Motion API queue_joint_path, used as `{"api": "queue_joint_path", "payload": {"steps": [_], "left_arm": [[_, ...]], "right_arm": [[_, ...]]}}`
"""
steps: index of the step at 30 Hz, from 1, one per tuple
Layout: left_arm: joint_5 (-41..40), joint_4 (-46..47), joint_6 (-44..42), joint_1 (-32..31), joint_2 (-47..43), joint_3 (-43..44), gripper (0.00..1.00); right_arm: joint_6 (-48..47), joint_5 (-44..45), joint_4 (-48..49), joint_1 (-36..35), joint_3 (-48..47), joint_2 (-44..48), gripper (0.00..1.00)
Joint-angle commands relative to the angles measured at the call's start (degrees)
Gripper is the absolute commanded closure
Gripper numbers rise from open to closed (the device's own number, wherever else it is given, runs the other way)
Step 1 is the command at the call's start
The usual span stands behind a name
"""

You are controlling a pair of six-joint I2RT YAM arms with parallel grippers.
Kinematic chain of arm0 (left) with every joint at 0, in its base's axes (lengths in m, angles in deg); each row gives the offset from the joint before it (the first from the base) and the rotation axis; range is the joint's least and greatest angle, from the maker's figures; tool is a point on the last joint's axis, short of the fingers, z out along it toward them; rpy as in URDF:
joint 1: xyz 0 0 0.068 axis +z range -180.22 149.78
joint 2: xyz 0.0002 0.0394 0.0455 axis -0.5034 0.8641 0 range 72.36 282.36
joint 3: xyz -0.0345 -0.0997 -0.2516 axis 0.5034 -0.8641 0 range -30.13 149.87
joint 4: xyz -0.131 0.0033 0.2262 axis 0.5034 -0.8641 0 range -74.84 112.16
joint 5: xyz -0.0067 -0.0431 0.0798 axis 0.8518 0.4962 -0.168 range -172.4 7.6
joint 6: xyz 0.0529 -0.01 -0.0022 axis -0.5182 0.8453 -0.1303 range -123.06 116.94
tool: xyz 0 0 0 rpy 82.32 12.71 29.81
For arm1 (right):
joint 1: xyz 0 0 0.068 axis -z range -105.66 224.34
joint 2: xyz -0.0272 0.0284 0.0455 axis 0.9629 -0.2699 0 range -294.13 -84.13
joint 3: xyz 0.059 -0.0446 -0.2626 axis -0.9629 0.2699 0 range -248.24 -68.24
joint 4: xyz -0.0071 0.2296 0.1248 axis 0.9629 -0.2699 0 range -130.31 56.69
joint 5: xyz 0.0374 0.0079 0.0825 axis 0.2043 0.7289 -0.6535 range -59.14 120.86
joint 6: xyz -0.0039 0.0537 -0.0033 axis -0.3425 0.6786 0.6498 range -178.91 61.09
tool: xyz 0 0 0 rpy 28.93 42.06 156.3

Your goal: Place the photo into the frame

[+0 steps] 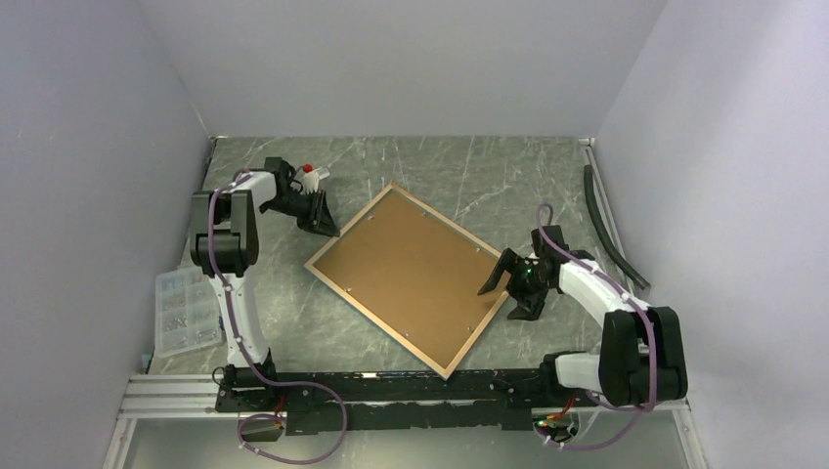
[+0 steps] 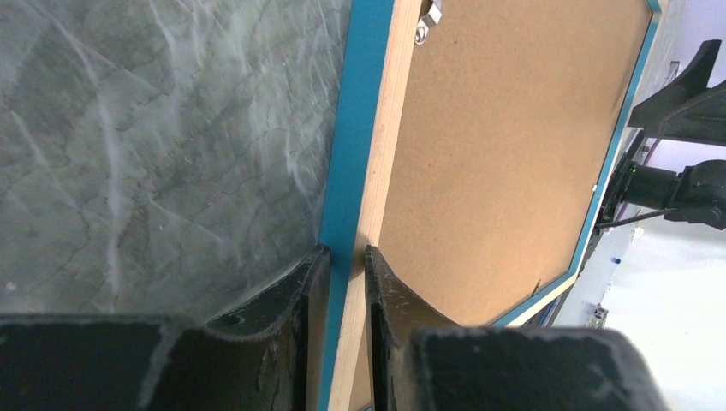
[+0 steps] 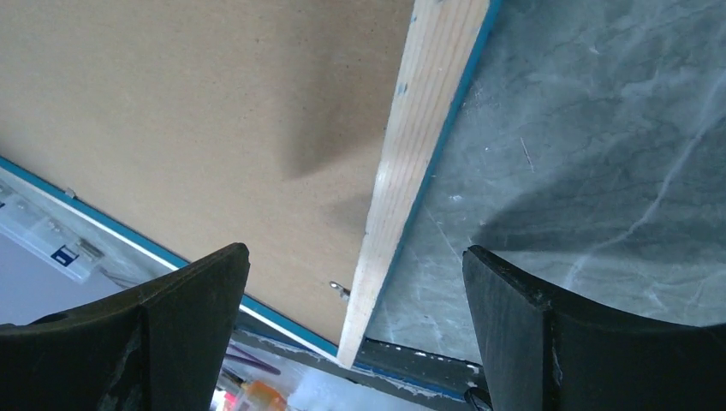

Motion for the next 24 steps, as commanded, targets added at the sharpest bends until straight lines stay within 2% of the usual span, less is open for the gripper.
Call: {"api": "queue_joint_path", "payload": {"steps": [1,7,18,21,24], "left_arm": [[-2.7,-2.2,-3.8,-0.6,-2.9,-3.0,0.75],[-1.2,-4.3,-6.9,-3.3,-6.1,-7.5,0.74],[4.2,-11.1,-11.7,-6.7,-8.5,-12.1,0.70],[4.8,-11.4,-11.7,-6.8,-9.3,-14.1,0.71],[4.4,-10.1,-10.2,-5.8,-11.1,-15.3,0.71]], "right_arm": [[1.7,-2.0,6.9,0.1,-0.5,-2.6,0.00],[0.9,-0.3,9.9,0.4,-8.8,-10.5,0.00],[-2.9,9.5,7.2,2.2,-24.4,-22.5,0.00],[-3.9,14.8,4.6,2.5,-28.1,-24.0,0.00],[-3.9,20.1,3.6,2.4,-30.4,-21.3,0.00]]}}
